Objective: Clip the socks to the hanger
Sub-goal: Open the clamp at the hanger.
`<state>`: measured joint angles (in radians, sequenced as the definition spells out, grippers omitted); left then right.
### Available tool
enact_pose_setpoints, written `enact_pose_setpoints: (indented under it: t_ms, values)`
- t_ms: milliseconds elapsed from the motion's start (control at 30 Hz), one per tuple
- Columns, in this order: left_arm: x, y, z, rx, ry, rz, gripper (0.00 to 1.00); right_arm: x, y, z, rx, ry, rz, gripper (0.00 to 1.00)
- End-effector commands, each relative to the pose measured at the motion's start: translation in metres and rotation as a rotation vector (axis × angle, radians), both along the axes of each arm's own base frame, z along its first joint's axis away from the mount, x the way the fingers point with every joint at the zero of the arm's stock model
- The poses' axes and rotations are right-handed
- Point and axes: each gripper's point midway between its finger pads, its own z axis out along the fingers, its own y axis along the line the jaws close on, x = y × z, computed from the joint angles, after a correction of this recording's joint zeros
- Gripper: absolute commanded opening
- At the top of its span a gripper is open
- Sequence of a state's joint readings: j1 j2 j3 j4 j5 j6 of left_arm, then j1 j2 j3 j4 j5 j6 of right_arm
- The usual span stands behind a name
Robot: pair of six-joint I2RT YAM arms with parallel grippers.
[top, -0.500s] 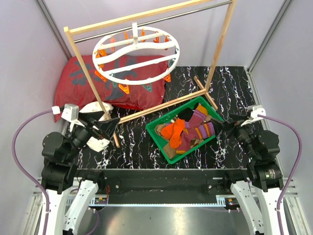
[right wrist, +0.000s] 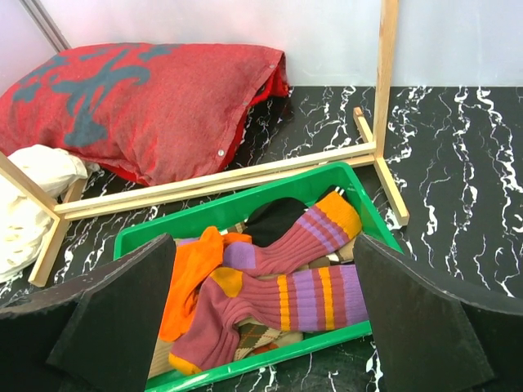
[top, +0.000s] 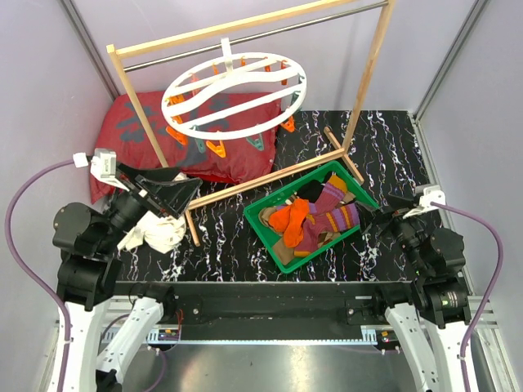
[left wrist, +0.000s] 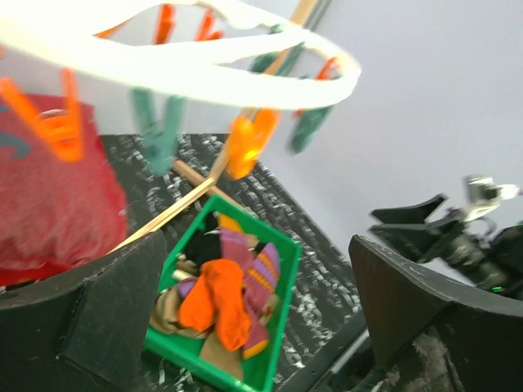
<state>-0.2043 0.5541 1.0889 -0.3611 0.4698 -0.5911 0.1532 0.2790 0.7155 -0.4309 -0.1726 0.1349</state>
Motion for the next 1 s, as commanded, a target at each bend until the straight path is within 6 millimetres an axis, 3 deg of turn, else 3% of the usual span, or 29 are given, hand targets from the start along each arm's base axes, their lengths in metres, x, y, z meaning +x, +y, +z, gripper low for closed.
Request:
enact_pose_setpoints:
  t_ms: [0, 100, 267, 500, 700, 833, 967]
  values:
    - [-0.013, -0.009, 0.044, -0.069, -0.091, -0.067, 0.99, 0.001, -0.002, 0.011, 0.007, -0.064, -0.016, 1.0]
    - [-0.004, -0.012, 0.048, -0.087, -0.079, -0.053, 0.99, 0.001, -0.002, 0.012, 0.01, -0.071, -0.014, 1.0]
    - [0.011, -0.036, 0.05, -0.075, -0.057, -0.064, 0.99, 0.0, -0.003, 0.011, 0.004, -0.078, -0.022, 1.0]
    - [0.038, -0.038, 0.043, -0.033, -0.033, 0.14, 0.99, -0.003, -0.005, 0.012, 0.002, -0.093, -0.031, 1.0]
    - [0.047, -0.037, 0.026, 0.06, -0.015, 0.3, 0.98, -0.006, -0.006, 0.013, 0.003, -0.107, -0.032, 1.0]
    - [0.052, -0.056, 0.018, 0.163, -0.015, 0.358, 0.92, -0.008, -0.005, 0.014, 0.0, -0.116, -0.025, 1.0]
    - [0.063, -0.056, 0.023, 0.19, -0.001, 0.47, 0.87, -0.009, -0.005, 0.016, 0.002, -0.123, -0.025, 1.0]
